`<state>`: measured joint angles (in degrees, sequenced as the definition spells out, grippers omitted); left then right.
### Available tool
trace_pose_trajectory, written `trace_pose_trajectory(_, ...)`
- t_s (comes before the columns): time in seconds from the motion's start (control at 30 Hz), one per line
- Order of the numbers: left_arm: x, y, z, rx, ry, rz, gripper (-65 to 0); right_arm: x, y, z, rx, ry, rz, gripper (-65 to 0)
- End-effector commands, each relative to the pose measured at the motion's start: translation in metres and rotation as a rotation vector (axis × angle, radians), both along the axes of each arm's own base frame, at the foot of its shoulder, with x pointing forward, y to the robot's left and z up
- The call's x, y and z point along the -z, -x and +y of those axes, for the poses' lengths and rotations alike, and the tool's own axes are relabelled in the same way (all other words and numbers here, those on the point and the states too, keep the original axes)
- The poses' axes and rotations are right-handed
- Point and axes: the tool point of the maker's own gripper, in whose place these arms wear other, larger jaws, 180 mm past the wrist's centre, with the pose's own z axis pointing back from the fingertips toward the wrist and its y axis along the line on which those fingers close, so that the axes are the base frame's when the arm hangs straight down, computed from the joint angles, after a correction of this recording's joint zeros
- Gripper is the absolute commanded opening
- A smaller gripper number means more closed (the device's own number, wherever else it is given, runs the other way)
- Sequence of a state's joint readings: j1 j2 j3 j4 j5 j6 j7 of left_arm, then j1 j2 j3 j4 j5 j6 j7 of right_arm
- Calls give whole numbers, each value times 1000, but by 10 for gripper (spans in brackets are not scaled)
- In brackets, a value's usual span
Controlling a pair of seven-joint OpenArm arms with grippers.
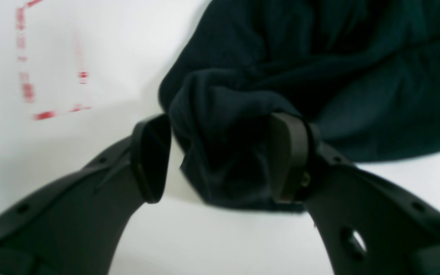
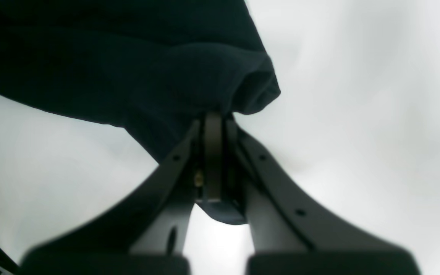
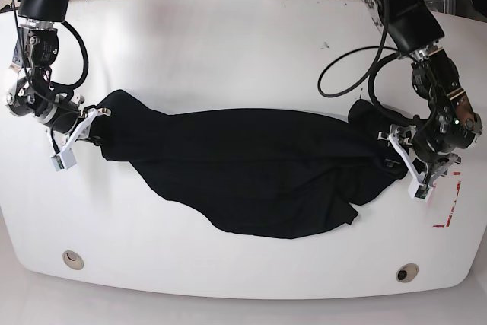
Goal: Fold the T-shirt properly
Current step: 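Shift the left gripper along the T-shirt edge, regripping the fabric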
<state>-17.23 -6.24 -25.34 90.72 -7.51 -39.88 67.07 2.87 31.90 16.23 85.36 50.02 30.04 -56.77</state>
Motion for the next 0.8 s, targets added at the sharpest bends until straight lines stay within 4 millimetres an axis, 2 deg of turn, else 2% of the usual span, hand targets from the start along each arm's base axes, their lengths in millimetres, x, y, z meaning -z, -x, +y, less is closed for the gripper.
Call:
trace_pose_trajectory(0.0,-17,-18,-1,10,18,-54,-273,-19,-10,-4,1,0,-59,-650)
trace_pose_trajectory(0.13,-12,-26,-4,13,50,-40,-272,-19,-11,-4,3,-1,-59,-650)
trace_pose_trajectory(0.2,-6,-35,-13,29,99,-35,-270,-18,-10,-3,4,4,-55,-650)
trace_pose_trajectory(0.47,12,-47,-30,23,205,0,-256,-18,-11,-2,3,2,-57,-650)
trace_pose_trajectory(0.53,20,-59,-43,-22,286,17,-232,-16,-9,0,-5,4,-53,-650)
trace_pose_trajectory(0.77,32,-70,-63,-59,406,39,-214,-16,-9,0,-5,3,-54,-650)
